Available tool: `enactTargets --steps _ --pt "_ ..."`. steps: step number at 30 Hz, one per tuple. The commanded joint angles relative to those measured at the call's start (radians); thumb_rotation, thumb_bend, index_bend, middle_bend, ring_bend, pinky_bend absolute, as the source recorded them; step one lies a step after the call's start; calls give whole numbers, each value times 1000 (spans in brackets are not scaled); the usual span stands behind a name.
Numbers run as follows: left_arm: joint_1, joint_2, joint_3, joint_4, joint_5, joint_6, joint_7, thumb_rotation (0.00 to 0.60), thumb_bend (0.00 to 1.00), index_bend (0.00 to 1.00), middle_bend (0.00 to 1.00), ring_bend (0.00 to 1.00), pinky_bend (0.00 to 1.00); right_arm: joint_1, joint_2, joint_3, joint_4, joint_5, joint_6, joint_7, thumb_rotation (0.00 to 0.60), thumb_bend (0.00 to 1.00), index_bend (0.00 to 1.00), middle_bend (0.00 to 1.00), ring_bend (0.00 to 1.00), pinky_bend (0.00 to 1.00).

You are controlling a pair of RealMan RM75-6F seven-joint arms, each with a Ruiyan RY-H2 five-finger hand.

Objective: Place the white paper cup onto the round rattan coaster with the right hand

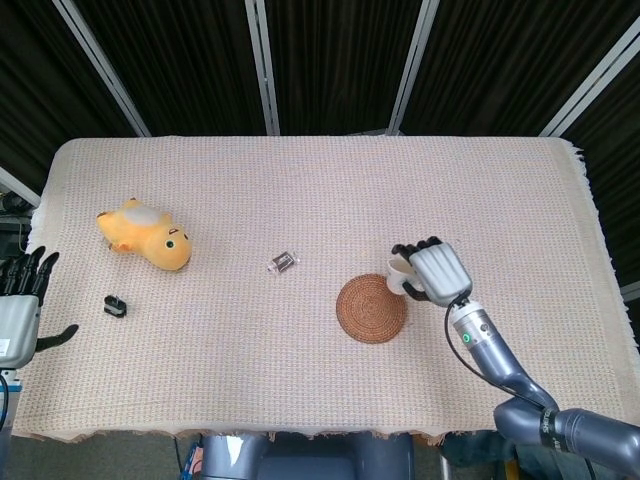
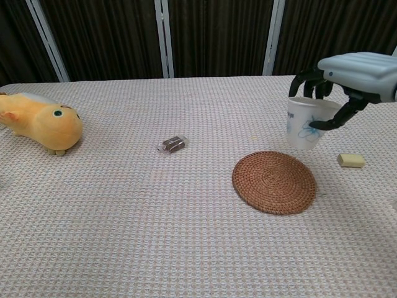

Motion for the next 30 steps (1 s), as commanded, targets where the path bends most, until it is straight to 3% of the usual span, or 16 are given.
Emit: enactTargets --steps 1,7,17,19,21,23,30 --pt "1 2 2 0 2 0 -4 600 38 0 0 0 0 3 -13 -51 -46 -77 18 -26 600 244 301 454 398 349" --pt "3 7 5 0 7 0 -15 600 37 0 0 0 0 11 -91 -86 9 -122 24 -91 600 245 301 454 398 349" --pt "5 15 5 0 8 -1 -33 600 36 0 0 0 0 2 -150 -95 105 -141 52 -99 600 231 286 447 388 349" --pt "4 16 5 0 7 -2 -34 600 36 0 0 0 0 -2 -147 -98 107 -143 55 -91 600 131 183 365 320 335" --pt "4 16 6 0 7 -4 -33 600 37 0 0 0 0 -7 -141 -101 102 -141 55 -86 600 22 47 189 169 254" --pt "4 15 7 -1 8 -4 -32 600 37 0 0 0 0 -17 -125 -105 74 -130 55 -87 600 0 0 27 23 139" --pt "9 23 10 -7 14 1 -44 600 36 0 0 0 0 -89 7 -129 -108 -165 159 -88 600 0 0 0 0 16"
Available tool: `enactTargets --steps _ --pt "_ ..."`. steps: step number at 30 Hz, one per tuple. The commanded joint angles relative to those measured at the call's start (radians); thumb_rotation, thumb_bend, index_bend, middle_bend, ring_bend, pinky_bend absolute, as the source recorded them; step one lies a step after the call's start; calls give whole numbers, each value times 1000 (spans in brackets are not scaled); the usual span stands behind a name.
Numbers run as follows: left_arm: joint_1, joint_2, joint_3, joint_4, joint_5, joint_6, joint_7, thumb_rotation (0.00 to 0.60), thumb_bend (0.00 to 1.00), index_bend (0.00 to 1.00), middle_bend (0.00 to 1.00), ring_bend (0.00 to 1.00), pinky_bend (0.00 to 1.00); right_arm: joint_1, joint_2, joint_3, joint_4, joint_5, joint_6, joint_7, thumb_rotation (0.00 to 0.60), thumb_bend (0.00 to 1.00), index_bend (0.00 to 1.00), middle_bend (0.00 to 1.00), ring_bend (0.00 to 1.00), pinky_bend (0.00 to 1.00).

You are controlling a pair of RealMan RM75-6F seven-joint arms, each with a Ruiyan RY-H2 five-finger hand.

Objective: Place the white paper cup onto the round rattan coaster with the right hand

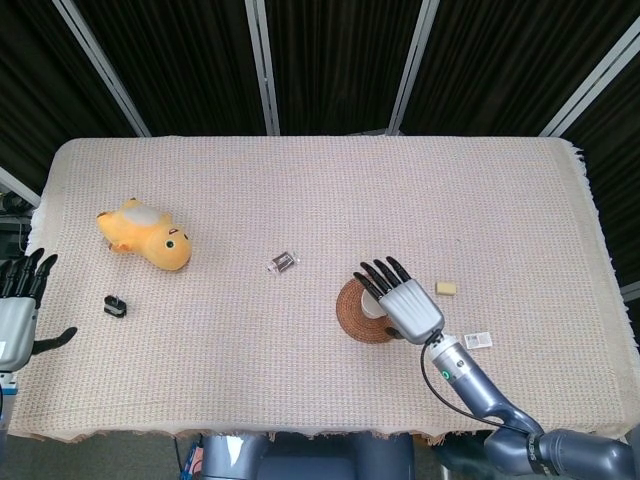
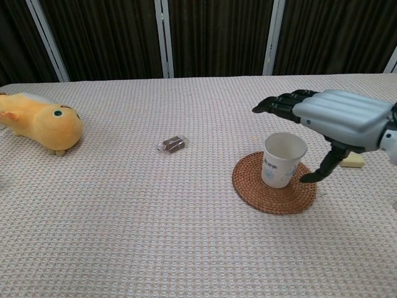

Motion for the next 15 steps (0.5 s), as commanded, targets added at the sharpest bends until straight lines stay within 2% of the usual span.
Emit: enactTargets --steps 1,7,12,15 --pt "3 4 3 -1 4 3 -7 600 37 0 0 0 0 -69 111 -28 -115 -41 102 4 600 0 0 0 0 6" --pt "17 10 18 2 42 25 -31 600 37 0 0 0 0 -221 248 -85 -168 -102 314 47 600 0 0 0 0 0" --pt "26 3 33 29 68 34 -45 600 37 0 0 0 0 -324 282 -120 -162 -112 427 87 600 0 0 0 0 0" --pt "31 0 35 41 81 46 -64 600 37 0 0 0 0 -362 285 -123 -140 -118 469 125 600 0 0 0 0 0"
